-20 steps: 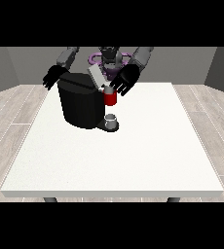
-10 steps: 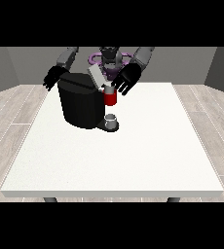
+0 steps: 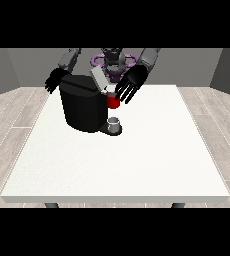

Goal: Insert the coffee pod into the coffee machine and close the lid

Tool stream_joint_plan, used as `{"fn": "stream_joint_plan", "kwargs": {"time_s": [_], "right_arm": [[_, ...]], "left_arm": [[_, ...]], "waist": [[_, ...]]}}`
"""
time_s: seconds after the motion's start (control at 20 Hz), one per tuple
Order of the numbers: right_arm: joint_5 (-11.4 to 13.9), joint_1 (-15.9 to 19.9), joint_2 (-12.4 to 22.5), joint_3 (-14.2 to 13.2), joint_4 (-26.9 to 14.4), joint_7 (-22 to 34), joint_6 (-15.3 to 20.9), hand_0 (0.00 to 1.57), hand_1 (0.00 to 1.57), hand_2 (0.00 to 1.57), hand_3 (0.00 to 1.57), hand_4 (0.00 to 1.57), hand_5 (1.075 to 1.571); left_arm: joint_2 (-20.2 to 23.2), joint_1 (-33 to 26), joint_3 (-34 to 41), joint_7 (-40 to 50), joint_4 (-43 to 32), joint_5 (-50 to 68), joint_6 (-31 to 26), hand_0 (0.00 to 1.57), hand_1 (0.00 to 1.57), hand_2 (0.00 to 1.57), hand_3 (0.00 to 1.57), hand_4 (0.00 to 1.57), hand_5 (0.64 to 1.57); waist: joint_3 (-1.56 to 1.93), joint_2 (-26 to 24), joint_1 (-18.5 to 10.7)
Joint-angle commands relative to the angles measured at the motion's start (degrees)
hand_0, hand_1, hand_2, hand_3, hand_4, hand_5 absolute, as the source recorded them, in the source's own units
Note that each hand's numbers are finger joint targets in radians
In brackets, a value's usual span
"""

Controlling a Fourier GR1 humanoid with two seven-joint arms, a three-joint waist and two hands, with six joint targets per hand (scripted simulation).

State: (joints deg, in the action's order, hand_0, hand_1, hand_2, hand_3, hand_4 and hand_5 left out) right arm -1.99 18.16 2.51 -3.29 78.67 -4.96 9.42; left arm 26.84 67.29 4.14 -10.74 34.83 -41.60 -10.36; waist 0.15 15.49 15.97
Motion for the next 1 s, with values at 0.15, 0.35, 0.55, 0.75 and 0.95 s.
{"fn": "stream_joint_plan", "kwargs": {"time_s": [0.15,0.35,0.55,0.75,0.95], "right_arm": [[0.28,-1.0,-0.8,1.31,1.43,2.59,0.69,0.0,0.0,0.0,0.0,0.37,1.571],[-0.46,1.79,1.7,-1.19,-0.55,4.7,0.53,0.0,0.0,0.0,0.0,0.34,1.571],[-1.41,0.58,0.42,-2.73,-2.7,1.6,1.67,0.0,0.0,0.0,0.0,0.38,1.571],[-1.8,-2.29,0.68,-3.52,-5.27,-0.5,1.02,0.0,0.0,0.0,0.0,0.36,1.571],[-0.26,-8.18,-0.72,-1.15,-4.25,1.02,1.57,0.0,0.0,0.0,0.0,0.38,1.571]], "left_arm": [[2.45,0.35,0.32,-0.33,-1.61,-0.93,-2.82,0.0,0.0,0.0,0.0,0.0,1.571],[0.06,-0.58,-0.76,0.18,-0.24,-1.95,-1.73,0.0,0.0,0.0,0.0,0.0,1.571],[-3.04,-3.92,-1.06,-0.32,0.92,-1.54,-1.09,0.0,0.0,0.0,0.0,0.0,1.571],[-3.29,-4.77,-1.13,0.8,2.6,-1.54,-2.6,0.0,0.0,0.0,0.0,0.0,1.571],[-9.25,-10.28,0.44,2.69,2.83,1.72,-1.92,0.0,0.0,0.0,0.0,0.0,1.571]], "waist": [[-0.15,-1.5,0.76],[-0.15,-2.45,-0.99],[-0.14,-3.66,-3.59],[-0.13,-6.82,-5.37],[-0.16,-14.49,-6.34]]}}
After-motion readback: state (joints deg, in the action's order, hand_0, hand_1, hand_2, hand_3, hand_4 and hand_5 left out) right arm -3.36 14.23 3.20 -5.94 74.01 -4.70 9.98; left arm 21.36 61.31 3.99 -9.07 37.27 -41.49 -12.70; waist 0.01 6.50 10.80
